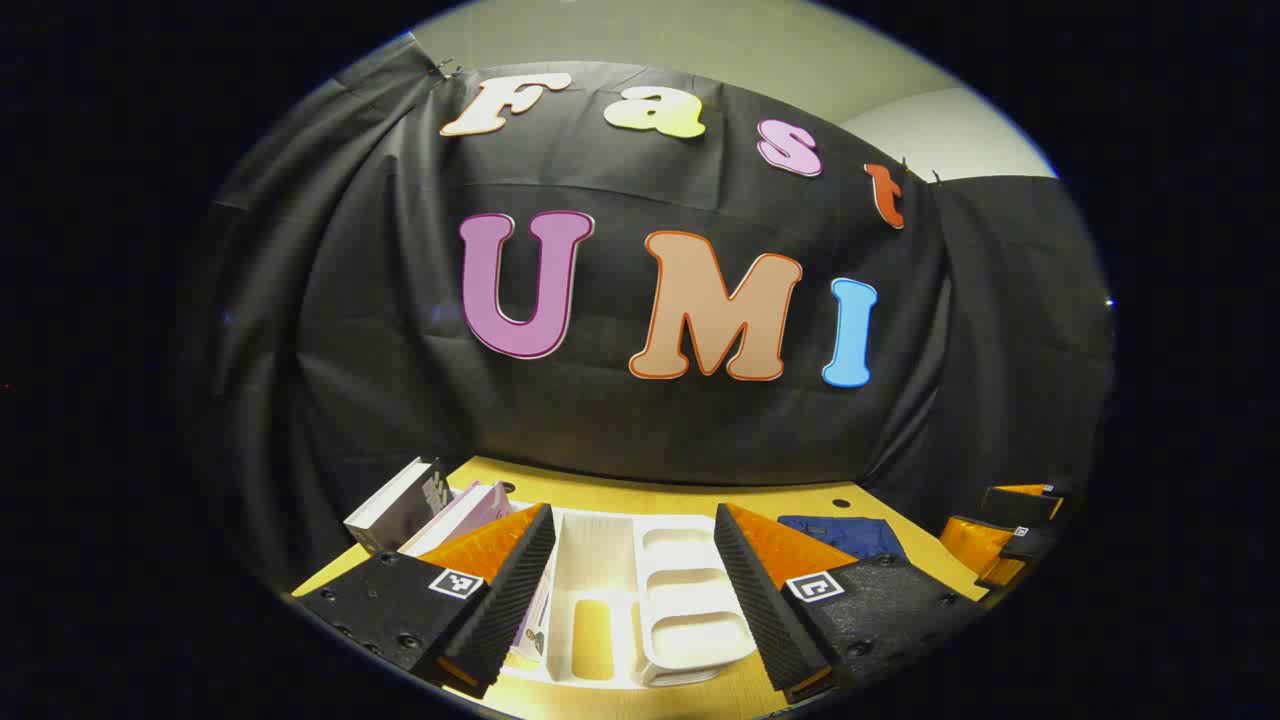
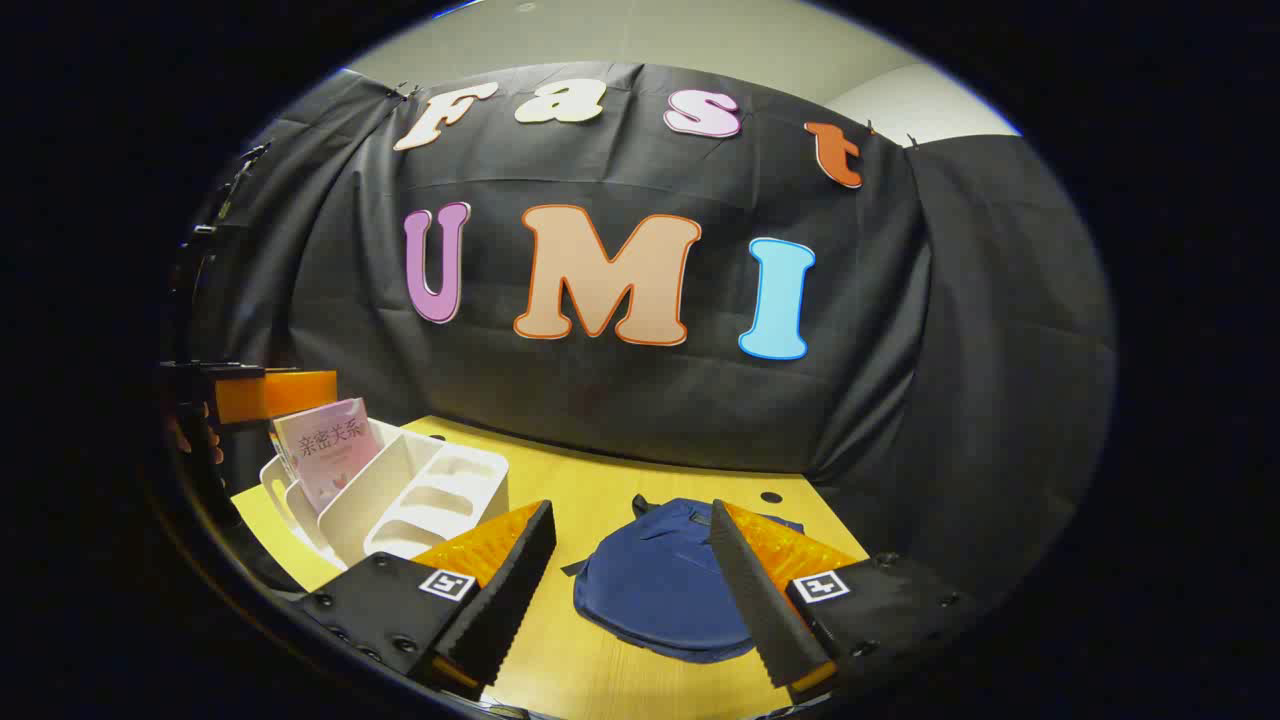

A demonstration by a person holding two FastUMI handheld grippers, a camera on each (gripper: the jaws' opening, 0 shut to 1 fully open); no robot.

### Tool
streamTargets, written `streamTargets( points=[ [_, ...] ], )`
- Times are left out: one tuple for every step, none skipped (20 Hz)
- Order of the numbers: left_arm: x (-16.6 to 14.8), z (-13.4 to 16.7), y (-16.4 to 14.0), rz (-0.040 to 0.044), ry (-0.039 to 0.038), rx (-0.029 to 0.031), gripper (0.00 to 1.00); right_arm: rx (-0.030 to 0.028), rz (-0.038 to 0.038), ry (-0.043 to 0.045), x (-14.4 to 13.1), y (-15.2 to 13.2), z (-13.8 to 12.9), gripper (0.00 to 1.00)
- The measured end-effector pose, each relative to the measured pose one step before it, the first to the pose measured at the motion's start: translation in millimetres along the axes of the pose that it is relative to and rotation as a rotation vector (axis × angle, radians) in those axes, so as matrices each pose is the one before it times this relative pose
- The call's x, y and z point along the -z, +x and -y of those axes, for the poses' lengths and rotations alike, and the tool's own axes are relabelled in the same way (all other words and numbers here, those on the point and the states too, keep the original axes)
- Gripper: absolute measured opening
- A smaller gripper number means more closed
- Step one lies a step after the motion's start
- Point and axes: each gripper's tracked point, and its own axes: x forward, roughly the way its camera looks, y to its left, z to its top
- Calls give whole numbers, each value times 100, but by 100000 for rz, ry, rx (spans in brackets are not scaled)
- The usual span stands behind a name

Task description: Open the schoolbag, grab two books from the bookshelf and put them into the schoolbag.

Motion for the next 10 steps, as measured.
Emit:
streamTargets(
  points=[
    [-11, 166, 157, 1, 1632, 385, 94, 645, 68, 302, -215, 283, 382, 100],
    [-172, 38, 228, 204, 1562, 74, 94, 559, 228, 512, -71, 179, 407, 99],
    [75, 192, 171, 61, 1365, 527, 94, 770, 75, 463, -148, 304, 377, 100],
    [1, 233, 131, -247, 1017, 473, 93, 866, -89, 342, 91, 103, 411, 99],
    [47, 240, 113, -171, 520, 484, 93, 894, -222, 76, 12, 62, 388, 99],
    [-29, 275, 56, 226, -134, 573, 93, 1254, 366, -78, -61, 104, 578, 99],
    [-184, 481, 116, 351, -717, 757, 90, 1102, 422, -3, -3, -75, 670, 100],
    [10, 316, -64, -56, -160, 409, 94, 607, -95, 36, 18, -4, 359, 100],
    [52, 209, 0, 55, 109, 245, 94, 380, -208, 117, 197, 12, 378, 100],
    [63, 73, 26, 104, 78, 173, 93, 405, -195, -94, 81, -16, 422, 100]
  ],
)
